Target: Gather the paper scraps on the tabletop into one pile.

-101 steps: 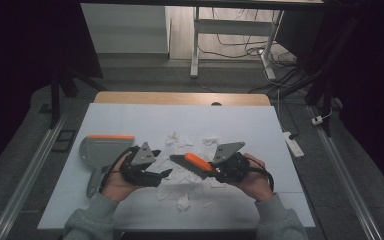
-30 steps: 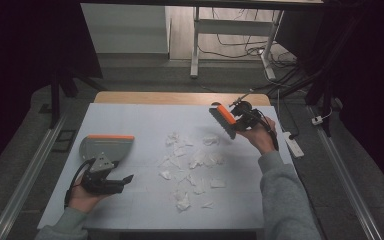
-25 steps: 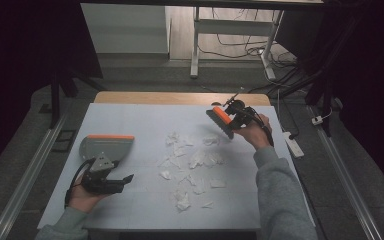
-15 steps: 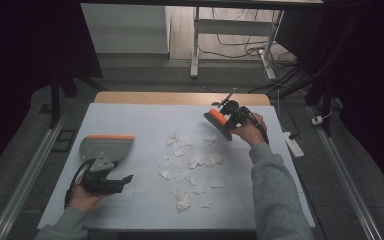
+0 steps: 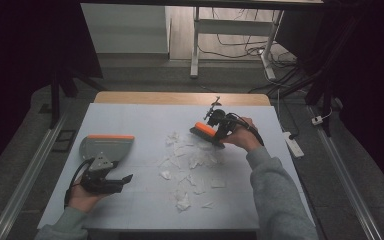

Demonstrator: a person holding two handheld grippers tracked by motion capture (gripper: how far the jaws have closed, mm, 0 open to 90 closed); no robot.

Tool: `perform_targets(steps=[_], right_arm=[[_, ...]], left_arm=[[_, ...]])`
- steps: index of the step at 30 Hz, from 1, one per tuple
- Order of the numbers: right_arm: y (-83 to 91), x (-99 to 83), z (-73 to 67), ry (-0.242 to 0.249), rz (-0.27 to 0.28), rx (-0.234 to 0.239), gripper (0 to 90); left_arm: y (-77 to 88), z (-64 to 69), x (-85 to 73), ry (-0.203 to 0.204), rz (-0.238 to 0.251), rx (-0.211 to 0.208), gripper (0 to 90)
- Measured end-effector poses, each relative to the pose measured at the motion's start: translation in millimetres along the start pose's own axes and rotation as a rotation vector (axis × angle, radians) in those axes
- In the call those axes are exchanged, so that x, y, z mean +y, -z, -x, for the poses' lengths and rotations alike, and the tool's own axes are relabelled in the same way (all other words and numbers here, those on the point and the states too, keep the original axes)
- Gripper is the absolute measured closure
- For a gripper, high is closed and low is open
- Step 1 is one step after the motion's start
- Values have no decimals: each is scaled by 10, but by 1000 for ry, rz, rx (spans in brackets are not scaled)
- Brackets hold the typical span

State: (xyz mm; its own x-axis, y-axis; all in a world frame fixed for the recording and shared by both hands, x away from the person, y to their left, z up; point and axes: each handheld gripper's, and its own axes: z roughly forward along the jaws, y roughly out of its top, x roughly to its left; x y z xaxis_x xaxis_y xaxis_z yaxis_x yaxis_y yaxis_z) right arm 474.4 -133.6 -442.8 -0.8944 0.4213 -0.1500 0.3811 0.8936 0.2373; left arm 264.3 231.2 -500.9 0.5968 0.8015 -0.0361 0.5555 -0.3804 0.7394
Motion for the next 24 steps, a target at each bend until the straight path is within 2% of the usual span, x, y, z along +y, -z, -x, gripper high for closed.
perform_targets(steps=[3, 6, 7, 12, 16, 20, 24], right_arm=[[39, -53, -182, 44, 13, 25, 707], [134, -141, -255, 39, 84, 95, 706], [178, -170, -268, 27, 115, 99, 706], [400, -287, -238, -8, 204, 49, 705], [494, -330, -214, -22, 239, 17, 705], [533, -339, -158, -56, 274, -14, 705], [487, -290, -103, -72, 284, -34, 705]], left_arm=[[2, 4, 0, -1, 0, 1, 275], [-3, 9, 1, -4, -3, 2, 275], [-6, 12, 1, -4, -5, 1, 275], [-9, 18, 3, -7, -7, 1, 276], [-10, 14, -1, -4, -7, 1, 276], [-13, 9, -3, -4, -9, 1, 276], [-14, 2, -6, -2, -10, 2, 277]])
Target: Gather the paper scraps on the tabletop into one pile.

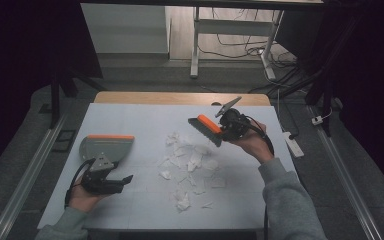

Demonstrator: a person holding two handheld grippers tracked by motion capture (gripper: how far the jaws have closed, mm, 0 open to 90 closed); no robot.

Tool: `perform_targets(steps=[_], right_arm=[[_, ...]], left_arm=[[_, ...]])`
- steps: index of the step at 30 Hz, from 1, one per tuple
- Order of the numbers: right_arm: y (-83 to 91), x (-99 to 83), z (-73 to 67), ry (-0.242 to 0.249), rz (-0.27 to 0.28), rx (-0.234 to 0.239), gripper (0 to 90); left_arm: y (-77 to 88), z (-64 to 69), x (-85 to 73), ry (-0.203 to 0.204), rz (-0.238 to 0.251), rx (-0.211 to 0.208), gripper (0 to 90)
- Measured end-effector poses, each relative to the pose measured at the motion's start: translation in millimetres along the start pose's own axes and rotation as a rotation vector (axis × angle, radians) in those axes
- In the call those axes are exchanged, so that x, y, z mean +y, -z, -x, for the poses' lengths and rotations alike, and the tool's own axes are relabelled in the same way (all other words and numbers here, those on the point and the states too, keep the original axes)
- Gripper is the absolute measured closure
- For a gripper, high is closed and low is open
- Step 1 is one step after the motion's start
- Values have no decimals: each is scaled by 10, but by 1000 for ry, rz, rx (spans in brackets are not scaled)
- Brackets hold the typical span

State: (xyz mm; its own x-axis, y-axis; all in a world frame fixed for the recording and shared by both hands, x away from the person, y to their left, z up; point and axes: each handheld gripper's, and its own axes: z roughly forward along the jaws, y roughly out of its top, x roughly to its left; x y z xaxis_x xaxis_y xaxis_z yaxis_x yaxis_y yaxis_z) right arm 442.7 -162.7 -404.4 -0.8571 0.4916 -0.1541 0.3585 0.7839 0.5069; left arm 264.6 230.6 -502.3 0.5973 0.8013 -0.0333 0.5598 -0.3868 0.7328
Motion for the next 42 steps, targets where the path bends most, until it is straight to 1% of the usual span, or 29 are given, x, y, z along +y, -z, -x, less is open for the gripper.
perform_targets(steps=[3, 6, 10, 12, 16, 19, 22, 24, 26, 28, 29, 31, 34, 35, 36, 37, 38, 39, 40, 42], right_arm=[[-91, 76, 28, -3, 0, -22, 705], [-233, 197, 53, 14, -33, -44, 705], [-447, 392, 83, 38, -60, -34, 705], [-562, 505, 96, 73, -78, -35, 705], [-708, 669, 109, 110, -99, -35, 705], [-811, 771, 113, 147, -121, -48, 705], [-895, 848, 106, 173, -144, -62, 705], [-948, 880, 91, 182, -164, -58, 706], [-1002, 903, 70, 209, -187, -55, 706], [-1052, 916, 35, 227, -209, -34, 706], [-1069, 923, 15, 234, -202, -15, 706], [-1089, 936, -49, 261, -211, 10, 707], [-1087, 931, -142, 323, -238, 32, 707], [-1075, 920, -170, 341, -240, 40, 707], [-1053, 906, -203, 350, -243, 55, 707], [-1026, 891, -239, 358, -244, 77, 707], [-998, 875, -269, 379, -245, 95, 707], [-957, 851, -321, 369, -262, 107, 707], [-924, 827, -359, 379, -265, 127, 707], [-846, 772, -426, 391, -256, 161, 706]], left_arm=[[-3, -1, 0, -1, -1, 0, 276], [-4, -1, 1, -1, -1, 0, 277], [-2, -7, -1, -1, 0, -1, 277], [1, -14, -2, 0, 2, 0, 277], [7, -27, -3, 4, 6, -2, 277], [9, -34, -6, 8, 7, -2, 277], [10, -43, -8, 9, 7, -3, 277], [13, -44, -10, 10, 9, -4, 277], [13, -45, -9, 8, 9, -4, 277], [10, -40, -8, 4, 7, -4, 277], [11, -39, -8, 3, 7, -4, 277], [12, -40, -7, 4, 8, -3, 278], [13, -40, -9, 7, 8, -4, 278], [12, -39, -9, 7, 8, -4, 278], [10, -38, -9, 7, 7, -5, 278], [6, -37, -9, 6, 6, -5, 278], [4, -37, -9, 3, 4, -5, 278], [4, -36, -9, 3, 4, -7, 280], [4, -35, -10, 3, 4, -8, 280], [6, -35, -10, 2, 4, -8, 280]])
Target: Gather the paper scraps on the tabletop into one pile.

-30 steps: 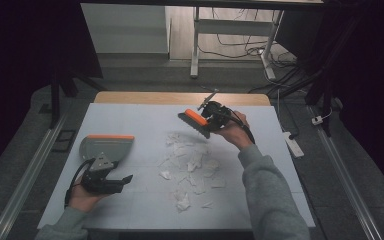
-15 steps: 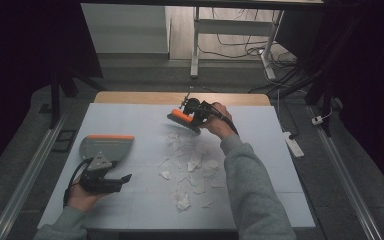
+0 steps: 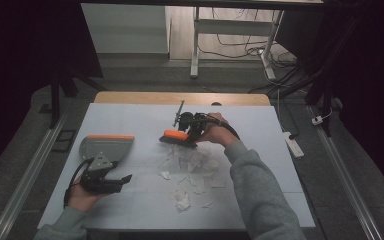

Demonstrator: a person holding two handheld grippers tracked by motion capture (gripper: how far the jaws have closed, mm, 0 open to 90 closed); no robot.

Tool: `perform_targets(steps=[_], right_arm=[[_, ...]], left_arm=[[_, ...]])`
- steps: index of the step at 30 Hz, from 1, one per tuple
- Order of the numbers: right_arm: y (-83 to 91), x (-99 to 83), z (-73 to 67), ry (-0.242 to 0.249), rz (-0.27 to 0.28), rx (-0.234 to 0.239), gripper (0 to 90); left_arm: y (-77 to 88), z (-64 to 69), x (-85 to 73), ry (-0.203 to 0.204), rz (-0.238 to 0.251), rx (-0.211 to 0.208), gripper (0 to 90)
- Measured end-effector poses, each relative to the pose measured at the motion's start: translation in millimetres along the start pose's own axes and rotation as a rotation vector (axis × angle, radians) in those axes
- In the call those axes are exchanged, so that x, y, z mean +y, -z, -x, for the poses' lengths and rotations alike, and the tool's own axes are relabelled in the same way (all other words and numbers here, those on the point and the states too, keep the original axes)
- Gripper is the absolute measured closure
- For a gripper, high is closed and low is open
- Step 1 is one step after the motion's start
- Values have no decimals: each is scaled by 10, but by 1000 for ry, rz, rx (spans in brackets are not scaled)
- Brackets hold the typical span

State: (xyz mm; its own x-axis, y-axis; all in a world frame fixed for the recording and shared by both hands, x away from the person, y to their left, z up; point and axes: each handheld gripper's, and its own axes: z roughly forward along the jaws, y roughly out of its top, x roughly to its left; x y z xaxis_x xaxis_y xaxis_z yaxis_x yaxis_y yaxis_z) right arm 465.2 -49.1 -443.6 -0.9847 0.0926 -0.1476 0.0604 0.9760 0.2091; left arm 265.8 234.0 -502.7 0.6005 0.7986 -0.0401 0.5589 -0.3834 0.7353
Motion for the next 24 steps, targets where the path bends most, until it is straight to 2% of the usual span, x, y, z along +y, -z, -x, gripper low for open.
perform_targets(steps=[2, 3, 4, 6, 9, 13, 15, 20, 24], right_arm=[[59, -36, -53, 0, 24, -2, 706], [105, -64, -69, -9, 60, -20, 706], [141, -84, -66, -14, 72, -29, 706], [240, -145, -53, -61, 130, -43, 705], [331, -214, -42, -107, 176, -56, 705], [431, -316, -48, -143, 254, -93, 705], [476, -362, -56, -161, 288, -94, 706], [553, -434, -86, -185, 349, -117, 705], [581, -467, -82, -229, 383, -124, 705]], left_arm=[[-1, 1, 0, -1, 0, 0, 280], [-2, 1, 1, -1, 0, 0, 280], [-3, 2, 1, -2, -1, 0, 280], [-4, 6, 2, -3, 1, 2, 280], [0, 6, 3, -5, -1, 3, 280], [-4, 6, 2, -4, -5, 2, 280], [-6, 7, 3, -7, -6, 1, 280], [-11, 12, 3, -7, -8, 3, 280], [-13, 9, -2, -3, -9, 3, 280]])
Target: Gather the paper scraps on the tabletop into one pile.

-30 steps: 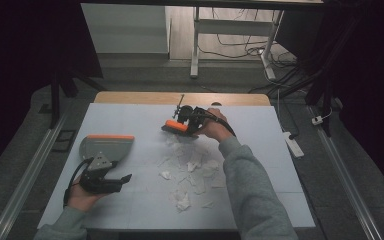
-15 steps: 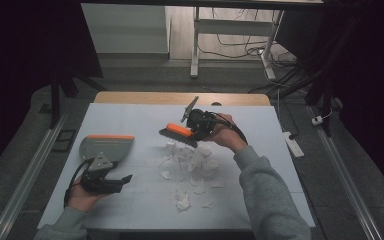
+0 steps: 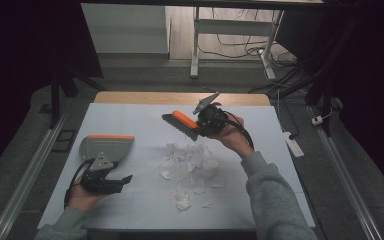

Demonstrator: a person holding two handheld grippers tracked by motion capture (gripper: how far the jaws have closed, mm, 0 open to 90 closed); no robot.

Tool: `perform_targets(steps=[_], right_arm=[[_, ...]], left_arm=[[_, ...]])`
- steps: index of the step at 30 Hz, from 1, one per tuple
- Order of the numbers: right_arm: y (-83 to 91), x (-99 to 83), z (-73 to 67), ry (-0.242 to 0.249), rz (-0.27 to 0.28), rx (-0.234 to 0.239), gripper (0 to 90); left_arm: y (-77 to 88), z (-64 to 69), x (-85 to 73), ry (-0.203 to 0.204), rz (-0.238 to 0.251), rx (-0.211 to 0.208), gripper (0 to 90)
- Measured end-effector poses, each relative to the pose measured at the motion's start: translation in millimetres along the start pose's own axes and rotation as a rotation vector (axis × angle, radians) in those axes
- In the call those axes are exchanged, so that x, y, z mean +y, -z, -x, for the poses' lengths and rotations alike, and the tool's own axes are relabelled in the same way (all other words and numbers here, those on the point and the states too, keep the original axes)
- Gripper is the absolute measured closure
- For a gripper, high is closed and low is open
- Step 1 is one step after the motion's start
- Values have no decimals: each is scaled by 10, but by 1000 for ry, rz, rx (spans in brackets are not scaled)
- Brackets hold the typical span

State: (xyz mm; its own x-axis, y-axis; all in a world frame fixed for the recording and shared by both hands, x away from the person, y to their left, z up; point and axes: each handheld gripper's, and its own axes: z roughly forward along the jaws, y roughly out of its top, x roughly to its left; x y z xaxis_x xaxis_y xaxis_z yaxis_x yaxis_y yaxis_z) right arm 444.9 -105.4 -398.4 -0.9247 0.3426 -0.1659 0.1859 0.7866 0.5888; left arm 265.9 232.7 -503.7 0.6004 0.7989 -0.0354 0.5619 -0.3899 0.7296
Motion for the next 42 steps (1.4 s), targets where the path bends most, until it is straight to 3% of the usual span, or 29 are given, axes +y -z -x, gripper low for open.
perform_targets(steps=[4, 9, 13, 18, 24, 30, 39, 42], right_arm=[[-14, -12, -6, 0, -5, 6, 705], [-13, 1, -108, 21, -11, 32, 705], [63, 21, -253, 45, 4, 47, 705], [212, -16, -496, 31, 16, 98, 705], [313, -226, -850, 68, -46, 195, 705], [349, -459, -1122, 57, -94, 272, 705], [366, -582, -1447, 53, -152, 318, 705], [316, -565, -1545, 79, -179, 338, 705]], left_arm=[[3, -6, -2, 1, 1, -1, 280], [3, -12, -3, 2, 2, -1, 280], [11, -15, -6, 3, 4, 2, 280], [23, -20, -7, 4, 7, 3, 280], [15, -9, -4, 2, 4, 4, 280], [16, -3, -1, 4, 4, 6, 280], [17, -3, -2, 6, 5, 9, 280], [20, -8, -3, 7, 5, 9, 280]])
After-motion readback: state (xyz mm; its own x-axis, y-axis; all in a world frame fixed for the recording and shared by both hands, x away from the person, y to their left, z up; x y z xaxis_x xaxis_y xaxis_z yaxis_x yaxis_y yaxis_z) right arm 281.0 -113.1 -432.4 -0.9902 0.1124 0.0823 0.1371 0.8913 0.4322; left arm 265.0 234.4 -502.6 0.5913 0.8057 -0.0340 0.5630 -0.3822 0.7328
